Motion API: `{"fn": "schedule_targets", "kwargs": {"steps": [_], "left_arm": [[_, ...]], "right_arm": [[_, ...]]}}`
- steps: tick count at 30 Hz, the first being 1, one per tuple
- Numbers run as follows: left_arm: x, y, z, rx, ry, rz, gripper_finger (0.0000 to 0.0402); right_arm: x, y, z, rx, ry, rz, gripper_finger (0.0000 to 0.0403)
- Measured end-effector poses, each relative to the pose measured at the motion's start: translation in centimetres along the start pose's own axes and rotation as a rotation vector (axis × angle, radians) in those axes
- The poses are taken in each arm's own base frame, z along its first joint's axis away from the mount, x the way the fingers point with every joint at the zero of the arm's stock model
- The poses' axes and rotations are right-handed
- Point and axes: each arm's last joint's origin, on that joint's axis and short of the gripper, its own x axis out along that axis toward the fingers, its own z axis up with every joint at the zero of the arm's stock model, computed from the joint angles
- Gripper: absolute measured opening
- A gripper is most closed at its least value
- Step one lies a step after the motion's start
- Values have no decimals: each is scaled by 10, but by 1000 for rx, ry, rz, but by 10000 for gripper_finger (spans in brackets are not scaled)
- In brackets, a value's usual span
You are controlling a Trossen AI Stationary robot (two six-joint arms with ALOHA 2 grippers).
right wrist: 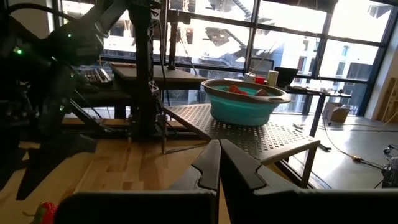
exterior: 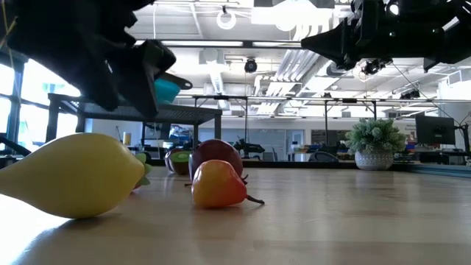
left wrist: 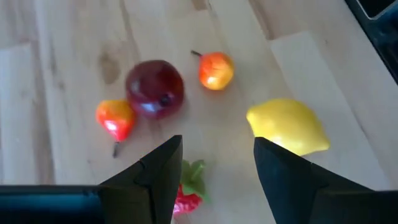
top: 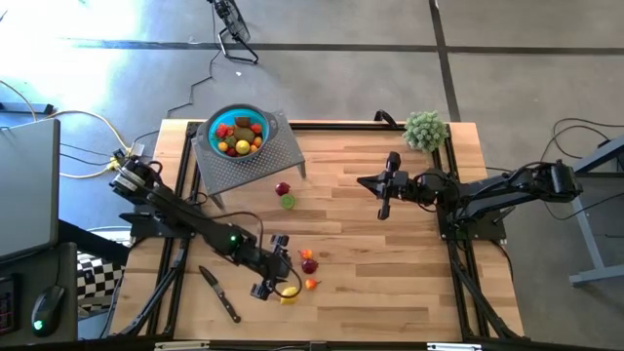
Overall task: Pick & Place Fruit
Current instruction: Put the red strawberry into the blue strainer bowl on the shelf
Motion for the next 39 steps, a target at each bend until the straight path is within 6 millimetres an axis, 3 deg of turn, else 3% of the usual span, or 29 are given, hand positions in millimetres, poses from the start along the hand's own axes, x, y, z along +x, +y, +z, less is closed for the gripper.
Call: {"fn": "schedule_targets", "kwargs": {"steps": [18,39], "left_arm": [[38,-4,-17,6,99,-32,193],[38,-3,-18,8,108,-4,193]], "right_arm": [[0,0,0,2,0,2,2],[0,0,0,3,1,2,2]]}}
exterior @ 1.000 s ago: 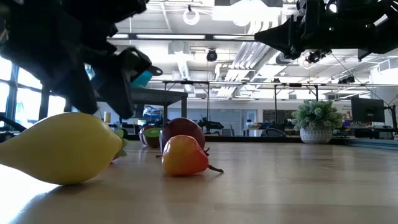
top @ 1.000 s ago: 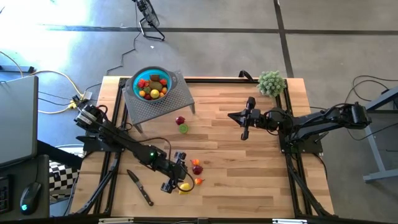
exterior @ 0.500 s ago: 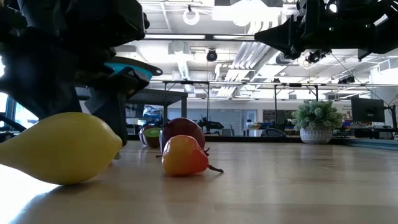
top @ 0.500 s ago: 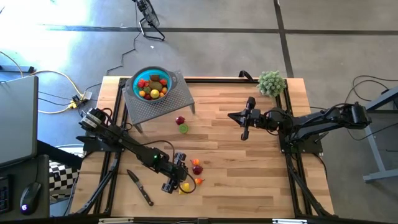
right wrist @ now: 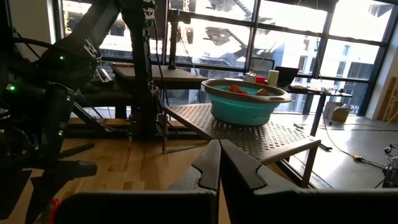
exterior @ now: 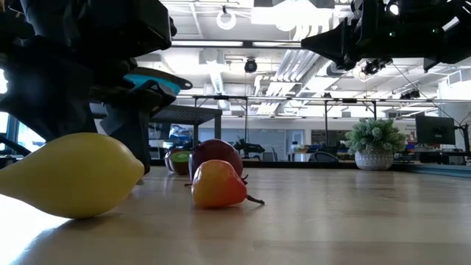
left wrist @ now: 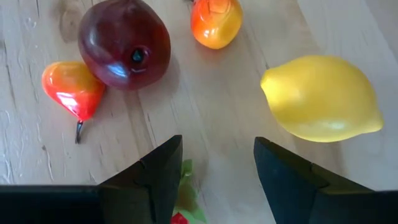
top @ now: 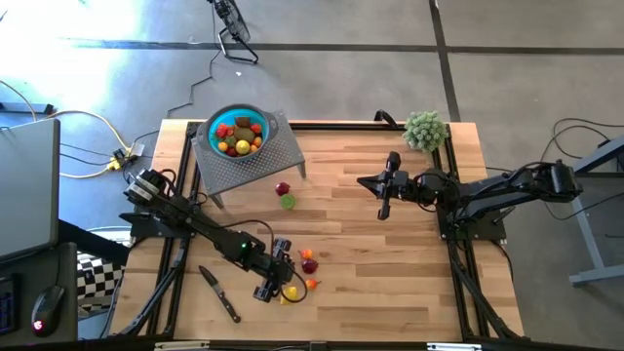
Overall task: Pick & Place Fruit
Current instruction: Put the red strawberry into the blue strainer bowl on the shelf
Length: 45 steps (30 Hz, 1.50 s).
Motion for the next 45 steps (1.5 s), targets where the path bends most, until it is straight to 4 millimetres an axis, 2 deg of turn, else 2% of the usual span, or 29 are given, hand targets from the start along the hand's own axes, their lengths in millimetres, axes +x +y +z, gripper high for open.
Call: {"fn": "schedule_targets", "kwargs": {"steps": [5,15,28,45], "left_arm": [[0,0,0,0,-1,5,177],[0,0,0,0,-2,6,90],[0,0,0,0,0,7,7],[-2,1,1,7,30,35,0]], "right_arm": [[0,0,0,0,0,0,2],[0,0,0,0,-1,2,2],[0,0,0,0,-1,2,2],[0,0,0,0,0,2,2]]}}
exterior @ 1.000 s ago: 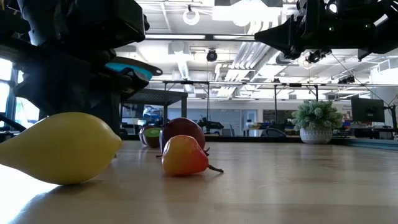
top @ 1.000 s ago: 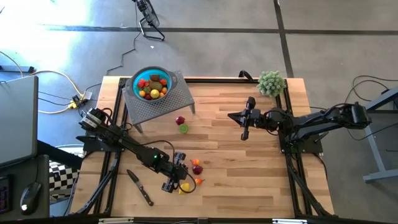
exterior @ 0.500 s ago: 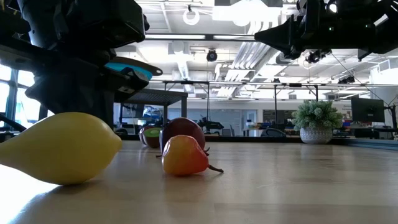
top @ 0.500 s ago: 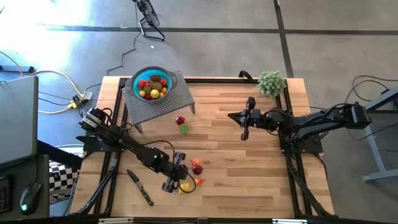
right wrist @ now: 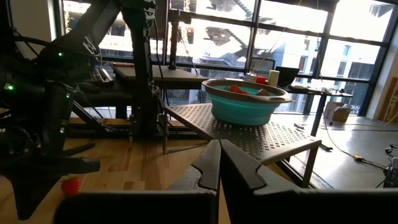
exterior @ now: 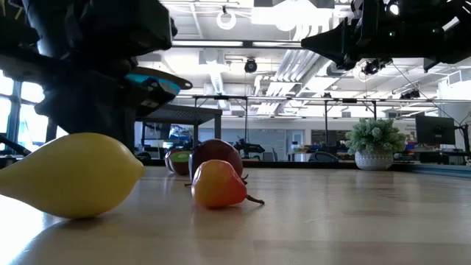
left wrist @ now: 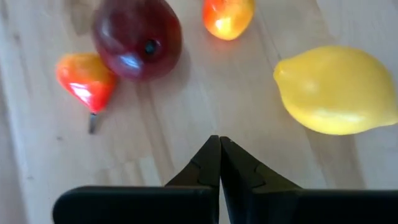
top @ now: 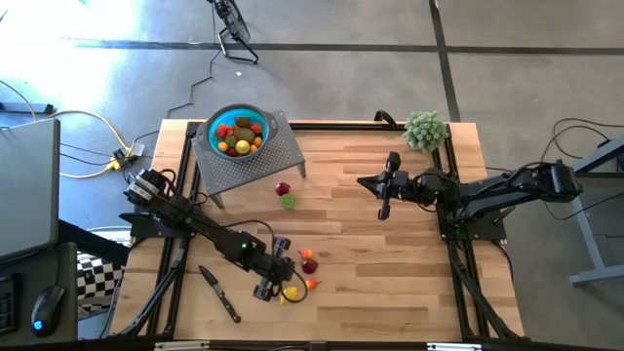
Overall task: Pick & Place Fruit
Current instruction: Put the red strawberry into the blue strainer bowl on the shelf
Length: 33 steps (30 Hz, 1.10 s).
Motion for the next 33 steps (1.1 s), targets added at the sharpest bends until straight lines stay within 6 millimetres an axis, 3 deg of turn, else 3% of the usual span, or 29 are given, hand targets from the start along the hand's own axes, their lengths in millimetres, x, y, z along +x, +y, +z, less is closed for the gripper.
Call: {"fn": "schedule_targets", "kwargs": {"steps": [6,12,16,25,29,33], "left_arm": [[-18,1,22,-11,65,55,0],[-44,2,45,-148,145,88,0],[-58,3,49,-343,217,130,0],[-66,5,40,-1035,272,294,0],[-68,6,37,-1156,295,333,0],[-68,1,35,-1226,415,241,0]], "right_arm": [[0,0,0,0,0,0,2],[0,0,0,0,0,0,2],[0,0,0,0,0,0,2],[0,0,0,3,0,1,3],[0,0,0,25,0,1,3],[0,0,0,25,0,2,3]]}}
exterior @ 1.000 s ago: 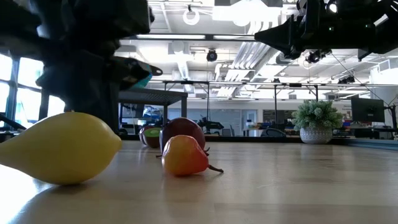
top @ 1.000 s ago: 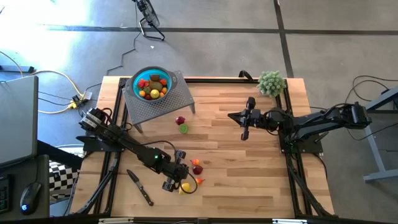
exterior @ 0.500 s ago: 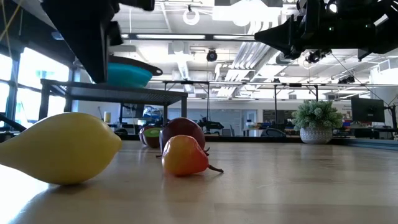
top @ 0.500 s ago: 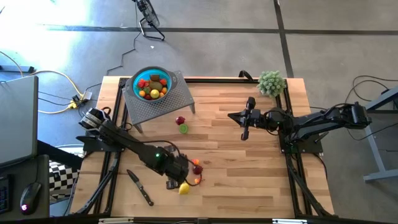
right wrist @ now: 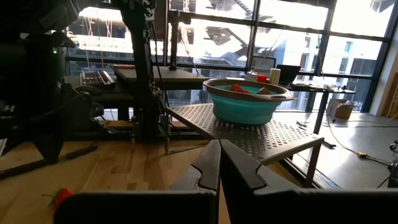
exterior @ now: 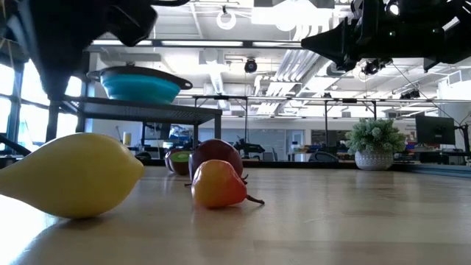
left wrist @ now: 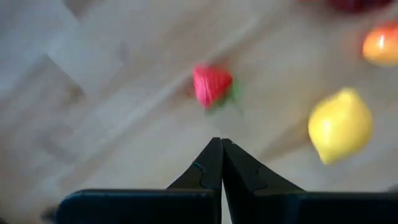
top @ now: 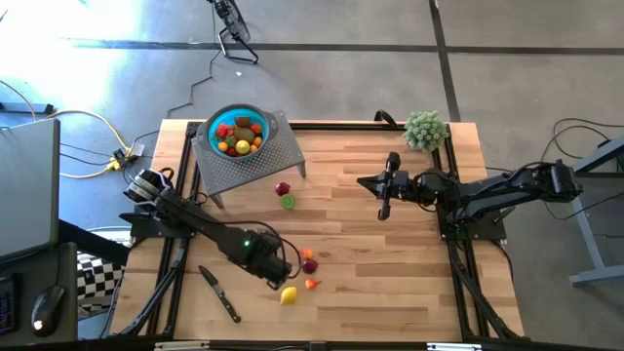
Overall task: Pick & Place Fruit
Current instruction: Put the red strawberry into the blue strainer bowl on the shelf
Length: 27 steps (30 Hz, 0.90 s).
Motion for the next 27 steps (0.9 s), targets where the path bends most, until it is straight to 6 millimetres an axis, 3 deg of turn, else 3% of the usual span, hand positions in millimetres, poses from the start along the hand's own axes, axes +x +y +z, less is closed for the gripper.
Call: {"fn": "schedule_targets", "kwargs": {"steps": [5,13,24,27], "left_arm": [[0,-1,-3,-9,118,-21,0],[0,-1,-1,50,74,-19,0],[1,14,28,130,26,81,0],[1,17,39,110,34,78,0]], "right_arm": [[0,0,0,2,0,0,3],[0,0,0,15,0,0,3],[0,0,0,44,4,2,2],[-1,2,1,46,-8,89,2]]}}
